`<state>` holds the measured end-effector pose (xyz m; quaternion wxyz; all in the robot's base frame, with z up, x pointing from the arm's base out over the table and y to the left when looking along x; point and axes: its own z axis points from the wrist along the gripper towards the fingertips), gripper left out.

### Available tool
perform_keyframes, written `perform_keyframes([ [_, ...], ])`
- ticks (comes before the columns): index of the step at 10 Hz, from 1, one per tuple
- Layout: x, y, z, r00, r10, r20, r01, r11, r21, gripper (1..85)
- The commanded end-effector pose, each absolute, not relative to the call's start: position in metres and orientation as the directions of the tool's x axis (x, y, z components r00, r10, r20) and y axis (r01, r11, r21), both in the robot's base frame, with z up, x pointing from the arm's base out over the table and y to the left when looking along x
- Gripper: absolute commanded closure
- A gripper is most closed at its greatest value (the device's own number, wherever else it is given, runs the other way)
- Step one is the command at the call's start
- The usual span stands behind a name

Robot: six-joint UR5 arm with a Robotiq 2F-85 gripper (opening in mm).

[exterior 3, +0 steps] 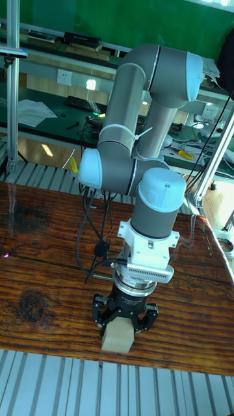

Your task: Hold a small block with the gripper and sweep it from left to right on the table

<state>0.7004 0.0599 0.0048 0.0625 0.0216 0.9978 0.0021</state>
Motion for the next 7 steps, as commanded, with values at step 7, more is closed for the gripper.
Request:
perform_keyframes([
  [7, 0.7021, 0.0621, 0.0056, -0.99, 0.042, -0.137, 0.034, 0.998, 0.058, 84.7],
])
